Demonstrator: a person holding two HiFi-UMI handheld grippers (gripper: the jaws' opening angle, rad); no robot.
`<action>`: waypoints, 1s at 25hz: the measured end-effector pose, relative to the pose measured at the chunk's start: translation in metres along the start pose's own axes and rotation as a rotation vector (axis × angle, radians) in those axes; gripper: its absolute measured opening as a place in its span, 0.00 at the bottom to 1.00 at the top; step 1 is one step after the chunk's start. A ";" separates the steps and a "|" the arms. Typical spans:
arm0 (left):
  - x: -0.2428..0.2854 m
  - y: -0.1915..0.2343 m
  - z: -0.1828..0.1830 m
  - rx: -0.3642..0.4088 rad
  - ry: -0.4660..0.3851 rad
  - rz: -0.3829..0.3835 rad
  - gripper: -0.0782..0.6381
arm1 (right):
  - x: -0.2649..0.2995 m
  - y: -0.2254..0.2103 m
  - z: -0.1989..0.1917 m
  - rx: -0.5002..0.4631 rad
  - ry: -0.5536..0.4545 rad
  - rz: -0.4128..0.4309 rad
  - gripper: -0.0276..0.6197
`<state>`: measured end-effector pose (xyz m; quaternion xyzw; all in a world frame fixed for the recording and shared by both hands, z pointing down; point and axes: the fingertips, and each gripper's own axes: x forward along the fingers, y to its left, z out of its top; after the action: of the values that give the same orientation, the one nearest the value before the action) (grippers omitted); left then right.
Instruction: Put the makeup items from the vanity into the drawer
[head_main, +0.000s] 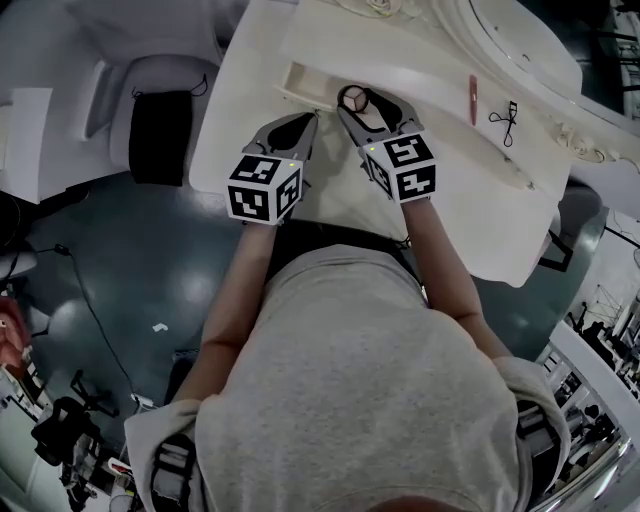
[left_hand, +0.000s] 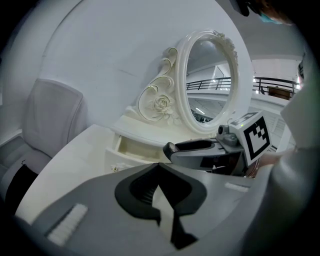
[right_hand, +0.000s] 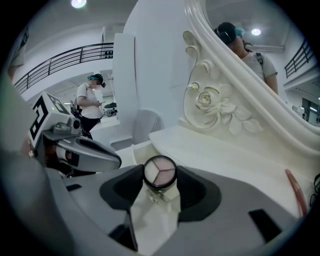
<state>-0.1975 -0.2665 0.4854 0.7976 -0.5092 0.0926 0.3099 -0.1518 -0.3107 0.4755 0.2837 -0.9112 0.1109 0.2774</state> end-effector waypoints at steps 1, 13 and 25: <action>-0.001 0.002 0.000 -0.004 0.000 0.005 0.12 | 0.002 0.000 0.000 0.007 0.002 0.002 0.38; 0.003 0.005 -0.005 -0.002 0.018 -0.012 0.12 | 0.018 -0.001 0.004 0.105 0.017 0.021 0.38; 0.012 0.002 -0.003 0.016 0.032 -0.040 0.12 | 0.025 0.001 0.001 0.141 0.076 0.006 0.38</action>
<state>-0.1933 -0.2741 0.4940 0.8085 -0.4875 0.1031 0.3131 -0.1703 -0.3217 0.4890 0.2953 -0.8908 0.1862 0.2910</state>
